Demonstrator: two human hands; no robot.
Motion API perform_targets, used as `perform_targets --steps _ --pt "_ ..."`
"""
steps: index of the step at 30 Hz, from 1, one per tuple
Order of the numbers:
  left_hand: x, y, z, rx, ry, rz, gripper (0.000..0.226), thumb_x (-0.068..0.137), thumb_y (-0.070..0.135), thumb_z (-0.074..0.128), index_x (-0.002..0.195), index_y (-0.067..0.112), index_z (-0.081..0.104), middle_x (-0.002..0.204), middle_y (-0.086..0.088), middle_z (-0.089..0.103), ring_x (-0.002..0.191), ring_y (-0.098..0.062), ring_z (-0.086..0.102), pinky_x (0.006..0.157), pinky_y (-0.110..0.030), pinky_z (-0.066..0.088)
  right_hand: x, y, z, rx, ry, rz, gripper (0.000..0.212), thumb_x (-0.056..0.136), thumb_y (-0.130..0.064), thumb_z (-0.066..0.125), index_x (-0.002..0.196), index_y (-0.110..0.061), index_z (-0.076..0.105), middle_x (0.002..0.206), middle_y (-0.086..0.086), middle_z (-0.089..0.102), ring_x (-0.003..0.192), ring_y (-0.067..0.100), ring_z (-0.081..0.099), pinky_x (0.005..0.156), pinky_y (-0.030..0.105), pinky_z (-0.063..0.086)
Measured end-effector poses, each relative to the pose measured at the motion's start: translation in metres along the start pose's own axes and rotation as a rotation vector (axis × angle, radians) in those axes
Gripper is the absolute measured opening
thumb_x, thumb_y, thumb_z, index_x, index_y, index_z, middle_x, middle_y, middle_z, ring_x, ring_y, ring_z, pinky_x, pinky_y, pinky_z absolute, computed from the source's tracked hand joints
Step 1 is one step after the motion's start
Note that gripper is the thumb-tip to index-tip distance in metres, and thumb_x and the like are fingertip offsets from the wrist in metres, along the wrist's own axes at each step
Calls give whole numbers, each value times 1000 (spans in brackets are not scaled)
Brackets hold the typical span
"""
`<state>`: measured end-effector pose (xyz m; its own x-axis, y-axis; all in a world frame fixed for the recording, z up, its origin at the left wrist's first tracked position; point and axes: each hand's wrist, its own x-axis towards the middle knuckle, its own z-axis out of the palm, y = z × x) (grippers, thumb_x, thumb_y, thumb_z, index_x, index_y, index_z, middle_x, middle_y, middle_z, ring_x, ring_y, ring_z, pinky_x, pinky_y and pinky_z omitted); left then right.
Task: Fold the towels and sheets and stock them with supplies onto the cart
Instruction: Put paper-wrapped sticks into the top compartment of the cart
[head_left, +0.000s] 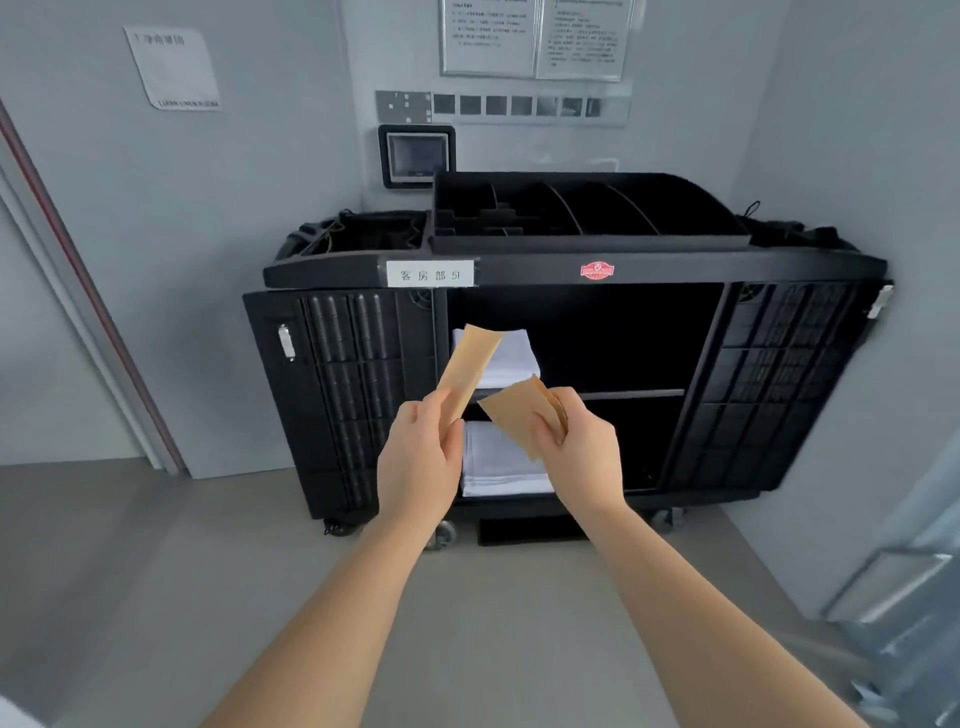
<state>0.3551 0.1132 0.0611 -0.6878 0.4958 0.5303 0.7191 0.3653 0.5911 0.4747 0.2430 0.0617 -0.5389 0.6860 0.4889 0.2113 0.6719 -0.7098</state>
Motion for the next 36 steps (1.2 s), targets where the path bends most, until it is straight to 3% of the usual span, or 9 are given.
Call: perform_targets --steps 9,13,24,30,36 --pt "182 14 83 27 72 20 36 98 27 50 133 20 48 112 1 55 82 -12 55 65 -28 47 195 61 19 49 9 -94 9 89 -35 50 91 -43 46 72 -13 60 64 9 59 52 33 49" --pt "244 13 104 27 121 39 35 98 26 49 133 20 48 109 3 55 83 -9 51 66 -26 42 265 75 28 60 11 -109 7 89 -33 51 89 -38 47 70 -10 61 62 13 58 55 40 50" --pt "385 -19 168 4 181 98 32 98 25 51 129 17 52 111 -1 56 82 -10 52 65 -23 41 418 109 78 59 15 -225 16 92 -26 56 98 -39 49 79 -13 63 73 10 61 60 40 56" --pt "478 -43 194 -12 202 163 32 97 25 53 128 17 56 114 2 58 88 -5 49 68 -16 37 506 113 115 77 23 -315 22 91 -30 60 109 -40 52 81 -27 60 88 -7 58 59 16 51" --pt "568 -57 208 -106 168 219 35 98 25 52 132 18 54 117 3 58 93 -4 52 75 -10 37 584 101 143 106 4 -360 19 92 -30 61 111 -33 58 88 -16 67 81 -2 63 68 21 57"
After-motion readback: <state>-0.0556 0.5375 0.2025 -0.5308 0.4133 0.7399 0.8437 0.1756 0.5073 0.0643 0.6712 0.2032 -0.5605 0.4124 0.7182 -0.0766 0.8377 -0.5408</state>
